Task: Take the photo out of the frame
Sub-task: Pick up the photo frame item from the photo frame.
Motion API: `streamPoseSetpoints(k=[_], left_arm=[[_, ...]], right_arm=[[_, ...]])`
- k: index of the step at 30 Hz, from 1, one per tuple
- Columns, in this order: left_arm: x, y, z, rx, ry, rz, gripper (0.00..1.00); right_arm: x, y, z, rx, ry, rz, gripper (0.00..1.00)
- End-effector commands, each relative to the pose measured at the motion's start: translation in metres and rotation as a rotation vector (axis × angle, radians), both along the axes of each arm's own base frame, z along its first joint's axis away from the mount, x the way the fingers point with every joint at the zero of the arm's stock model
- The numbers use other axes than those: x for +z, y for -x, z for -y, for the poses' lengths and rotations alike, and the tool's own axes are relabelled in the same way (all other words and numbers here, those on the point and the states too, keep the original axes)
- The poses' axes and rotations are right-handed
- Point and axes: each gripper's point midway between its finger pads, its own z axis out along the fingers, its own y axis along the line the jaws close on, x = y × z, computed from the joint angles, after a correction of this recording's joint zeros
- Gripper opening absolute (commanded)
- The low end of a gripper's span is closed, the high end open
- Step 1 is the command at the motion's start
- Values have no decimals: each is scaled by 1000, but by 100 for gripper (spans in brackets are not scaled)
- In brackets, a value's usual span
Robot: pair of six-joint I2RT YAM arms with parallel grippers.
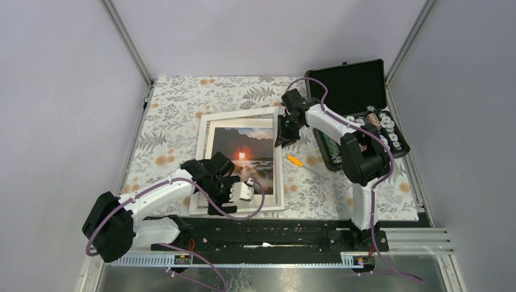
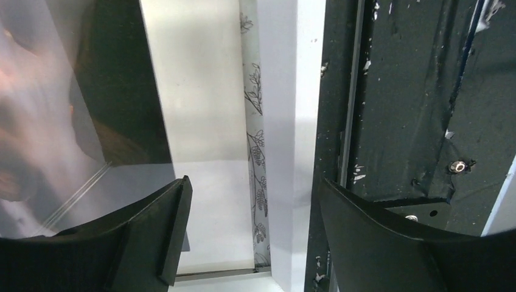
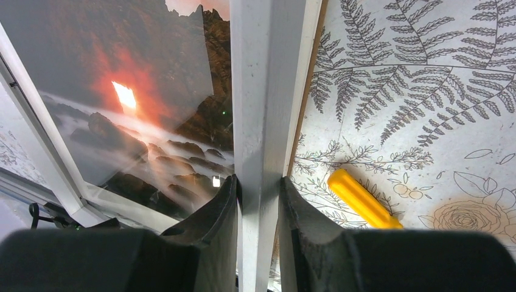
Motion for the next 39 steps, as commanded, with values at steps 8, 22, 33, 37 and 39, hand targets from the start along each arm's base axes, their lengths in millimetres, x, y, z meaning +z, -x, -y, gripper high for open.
streamPoseSetpoints(k=[8,22,33,37,39], left_arm=[[-25,8,-3,-26,-48,-12,67],[46,-5,24,40,52,3,8],[34,-43,30,64,-23,88,0],[23,-59,26,51,-45,136,0],[20,-66,24,45,-49,153,0]], right_arm=[[24,-2,-14,5,-104,13,0],[20,-3,-18,61,-118,15,0],[20,-37,-12,79,-89,95,36],[25,-43,-10,83,-99,109,59],[30,-45,-8,82,-104,118,64]])
